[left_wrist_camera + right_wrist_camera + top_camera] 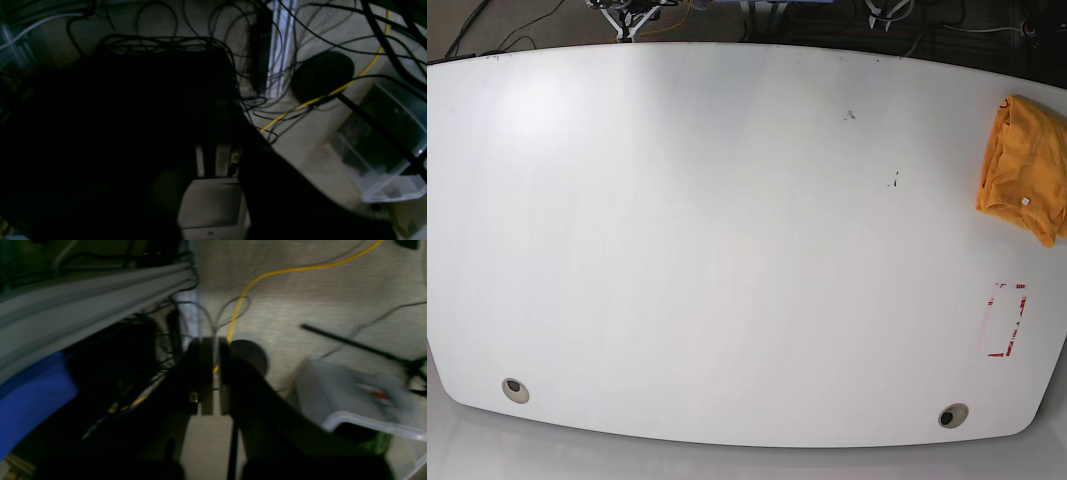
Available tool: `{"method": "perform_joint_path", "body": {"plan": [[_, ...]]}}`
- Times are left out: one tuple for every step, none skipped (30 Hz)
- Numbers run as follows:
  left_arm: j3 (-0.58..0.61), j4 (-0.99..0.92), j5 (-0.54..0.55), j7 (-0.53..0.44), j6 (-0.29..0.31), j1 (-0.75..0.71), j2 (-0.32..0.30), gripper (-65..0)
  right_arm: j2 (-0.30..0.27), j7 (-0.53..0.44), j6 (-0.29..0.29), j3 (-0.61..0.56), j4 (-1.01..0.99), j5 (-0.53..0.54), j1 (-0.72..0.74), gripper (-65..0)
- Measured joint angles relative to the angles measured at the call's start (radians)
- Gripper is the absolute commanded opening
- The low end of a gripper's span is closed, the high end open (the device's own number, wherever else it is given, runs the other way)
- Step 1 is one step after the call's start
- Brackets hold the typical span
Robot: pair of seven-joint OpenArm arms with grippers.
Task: Layout the t-shirt on the table in an organized manner, then fold the t-shirt properly
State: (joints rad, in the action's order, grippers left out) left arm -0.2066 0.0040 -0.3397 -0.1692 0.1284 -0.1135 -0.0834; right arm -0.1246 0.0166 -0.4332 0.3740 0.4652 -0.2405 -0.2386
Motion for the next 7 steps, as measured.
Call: {"method": "perform_joint_path", "body": {"plan": [[0.000,0.000,0.000,0.003,0.001,0.000,0.002,-62.7,0.000,0.008,0.000,0.000,-0.008,0.000,0.006,-62.9],[0.000,0.000,0.000,0.004,0.002,0.002,0.004,-62.7,0.000,0.015,0.000,0.000,-0.024,0.000,0.015,-62.9],[0.000,0.000,0.000,0.004,0.002,0.003,0.006,-62.7,0.001,0.023,0.000,0.000,-0.038,-0.005,0.024,-62.9],[0.000,0.000,0.000,0.005,0.002,0.003,0.009,-62.7,0.003,0.029,0.000,0.000,-0.054,-0.012,0.031,-62.9],[0.000,0.000,0.000,0.005,0.002,0.003,0.017,-62.7,0.003,0.029,0.000,0.000,-0.074,-0.018,0.043,-62.9],[0.000,0.000,0.000,0.005,0.002,0.003,0.018,-62.7,0.005,0.029,0.000,0.000,-0.085,-0.018,0.049,-62.9],[0.000,0.000,0.000,0.006,0.000,0.003,0.025,-62.7,0.006,0.024,0.000,0.000,-0.109,-0.014,0.061,-62.9]]}}
